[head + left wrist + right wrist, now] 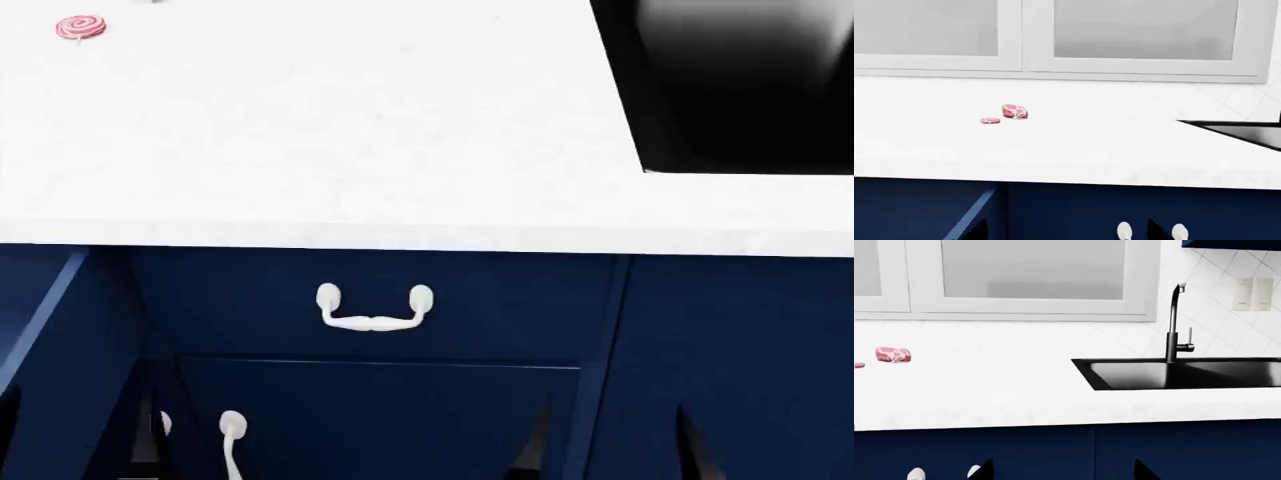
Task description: Close the left drawer.
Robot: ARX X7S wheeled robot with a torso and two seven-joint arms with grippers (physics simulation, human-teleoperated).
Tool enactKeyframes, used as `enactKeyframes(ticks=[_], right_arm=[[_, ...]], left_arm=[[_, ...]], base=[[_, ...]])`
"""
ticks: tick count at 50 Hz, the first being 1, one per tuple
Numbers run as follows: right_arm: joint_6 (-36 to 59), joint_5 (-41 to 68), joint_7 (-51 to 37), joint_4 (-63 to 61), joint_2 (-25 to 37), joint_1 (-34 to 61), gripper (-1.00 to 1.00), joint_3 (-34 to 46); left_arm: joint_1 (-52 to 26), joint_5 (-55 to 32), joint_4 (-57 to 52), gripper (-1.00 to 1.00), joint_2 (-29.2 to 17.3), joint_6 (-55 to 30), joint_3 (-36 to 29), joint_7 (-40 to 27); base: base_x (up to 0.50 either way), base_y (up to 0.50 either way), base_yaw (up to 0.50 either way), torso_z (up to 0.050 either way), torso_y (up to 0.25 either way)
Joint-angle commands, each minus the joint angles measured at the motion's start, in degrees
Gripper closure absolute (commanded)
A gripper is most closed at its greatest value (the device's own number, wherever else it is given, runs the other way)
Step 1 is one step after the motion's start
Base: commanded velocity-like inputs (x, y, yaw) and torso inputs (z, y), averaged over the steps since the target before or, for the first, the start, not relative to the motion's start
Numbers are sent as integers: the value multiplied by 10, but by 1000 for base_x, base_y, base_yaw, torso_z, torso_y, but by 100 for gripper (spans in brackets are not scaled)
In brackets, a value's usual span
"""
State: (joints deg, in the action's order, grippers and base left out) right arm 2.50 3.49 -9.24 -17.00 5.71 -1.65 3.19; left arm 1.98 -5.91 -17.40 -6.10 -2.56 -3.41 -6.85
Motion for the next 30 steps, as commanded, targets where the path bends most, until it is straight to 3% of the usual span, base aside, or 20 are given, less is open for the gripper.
enactKeyframes(ticks=[1, 7, 21, 23, 24, 28, 30], right_arm=[[24, 6, -25, -159, 20, -21, -100, -17], [65, 30, -36, -283, 34, -28, -100, -43], [20, -5, -46, -430, 60, -86, -100, -25], [-23, 9, -88, -430, 104, -106, -100, -10], [-53, 17, -134, -430, 151, -120, -100, 4], [-105, 15, -357, -430, 367, -104, -100, 103], [-113, 21, -451, -430, 453, -64, -100, 158]], left_arm=[[30, -10, -150, -100, -21, -16, 10, -19], [42, -17, -262, -100, -36, -23, 25, -29], [71, -10, -424, -100, -54, 14, 57, -57], [77, -20, -426, -100, -102, 46, 50, -113], [79, -27, -426, -100, -148, 64, 39, -163], [53, -51, -426, -100, -425, 135, -50, -462], [37, -22, -426, -100, -527, 193, -97, -569]], base=[[0, 0, 0, 0, 0], [0, 0, 0, 0, 0], [0, 0, 0, 0, 0], [0, 0, 0, 0, 0], [0, 0, 0, 0, 0], [0, 0, 0, 0, 0], [0, 0, 0, 0, 0]])
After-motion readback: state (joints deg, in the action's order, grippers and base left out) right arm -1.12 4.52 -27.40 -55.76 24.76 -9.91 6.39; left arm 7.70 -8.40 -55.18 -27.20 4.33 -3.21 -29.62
